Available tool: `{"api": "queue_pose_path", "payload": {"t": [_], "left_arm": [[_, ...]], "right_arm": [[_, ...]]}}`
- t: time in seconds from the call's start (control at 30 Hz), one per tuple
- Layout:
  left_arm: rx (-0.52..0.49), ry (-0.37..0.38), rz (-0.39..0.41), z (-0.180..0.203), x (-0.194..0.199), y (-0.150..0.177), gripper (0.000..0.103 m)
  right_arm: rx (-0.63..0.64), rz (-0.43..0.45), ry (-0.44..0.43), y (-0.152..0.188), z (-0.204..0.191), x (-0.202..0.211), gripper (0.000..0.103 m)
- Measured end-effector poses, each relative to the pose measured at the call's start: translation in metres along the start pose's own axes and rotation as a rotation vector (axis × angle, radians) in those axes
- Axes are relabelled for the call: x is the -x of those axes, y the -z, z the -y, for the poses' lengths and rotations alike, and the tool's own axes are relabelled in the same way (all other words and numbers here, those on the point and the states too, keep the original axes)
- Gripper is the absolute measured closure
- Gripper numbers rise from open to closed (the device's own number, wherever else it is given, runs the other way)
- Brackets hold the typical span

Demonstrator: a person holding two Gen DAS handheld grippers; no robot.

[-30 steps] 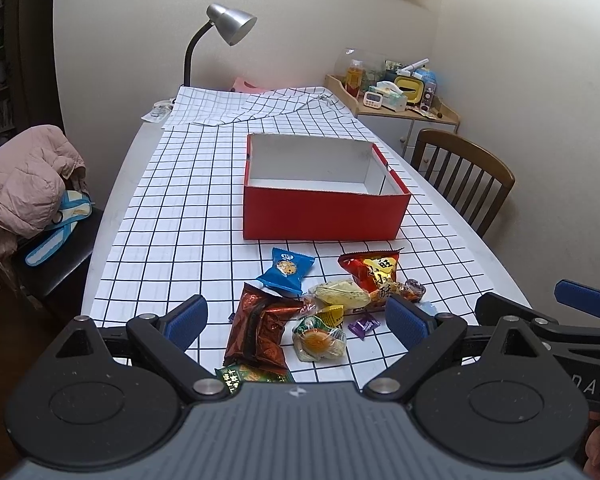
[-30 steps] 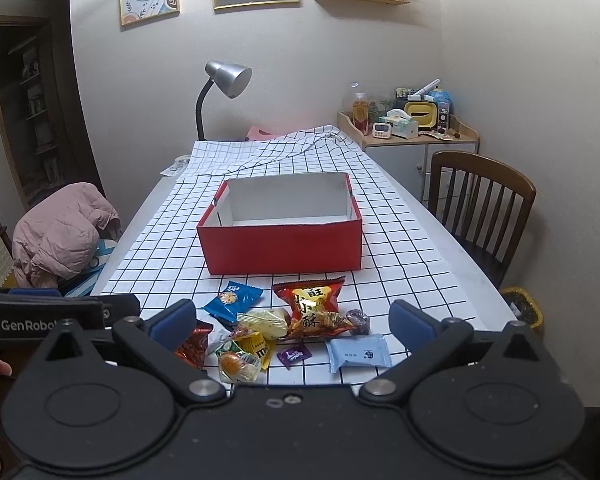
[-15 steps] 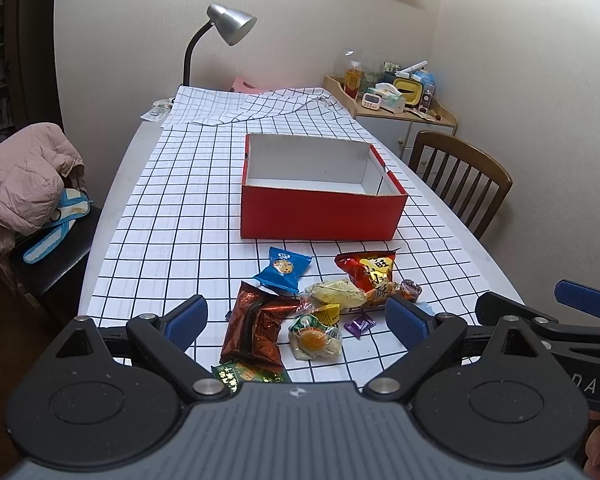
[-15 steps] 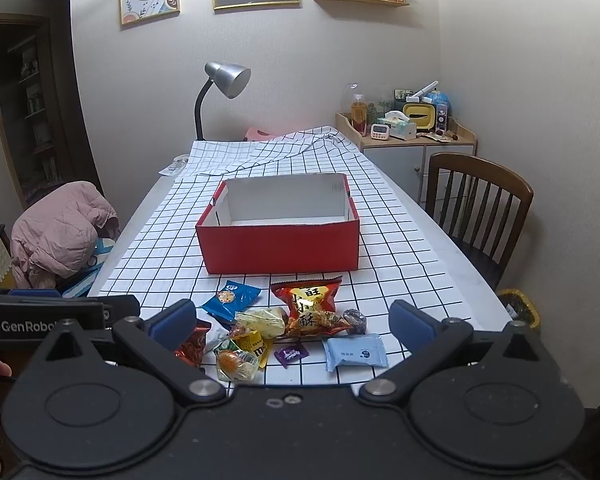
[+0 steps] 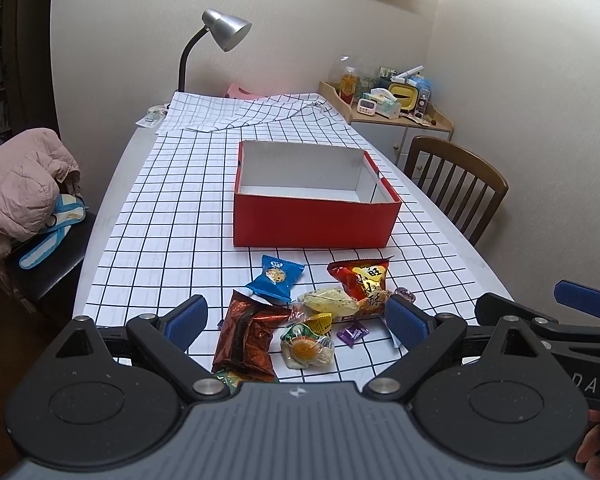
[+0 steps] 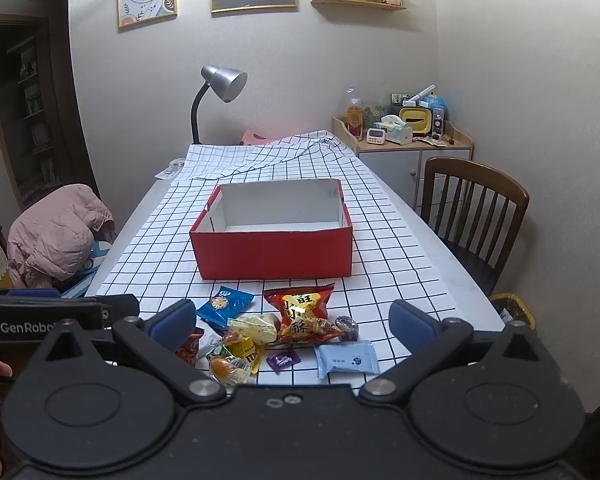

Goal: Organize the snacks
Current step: 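Move both tools toward the snack pile in front of the red box, then grasp the brown-orange wrapper with the left tool while the right tool grasps the light blue packet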

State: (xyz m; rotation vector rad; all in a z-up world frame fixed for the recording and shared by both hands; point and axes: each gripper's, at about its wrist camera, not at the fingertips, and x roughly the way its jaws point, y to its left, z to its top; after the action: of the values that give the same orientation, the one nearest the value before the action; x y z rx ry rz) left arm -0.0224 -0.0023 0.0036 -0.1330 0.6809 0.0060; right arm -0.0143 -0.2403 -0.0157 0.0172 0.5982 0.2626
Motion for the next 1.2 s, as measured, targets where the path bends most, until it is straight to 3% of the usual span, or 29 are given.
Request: {"api": "queue_pose_path", "payload": {"t": [0.67,1.2], "left_arm": [[0.015,0.000,-0.009,-0.003,-0.018,-0.007,0.007],[0.125,-0.054,-0.151,-0.034,-0.087,-0.009,0.007]], "right_arm": [[0.037,-0.003,-0.022,-0.005,0.001,-0.016,0.000],[0.025,-0.125,-0.043,0.008,0.025,-0.097,0.002]]}}
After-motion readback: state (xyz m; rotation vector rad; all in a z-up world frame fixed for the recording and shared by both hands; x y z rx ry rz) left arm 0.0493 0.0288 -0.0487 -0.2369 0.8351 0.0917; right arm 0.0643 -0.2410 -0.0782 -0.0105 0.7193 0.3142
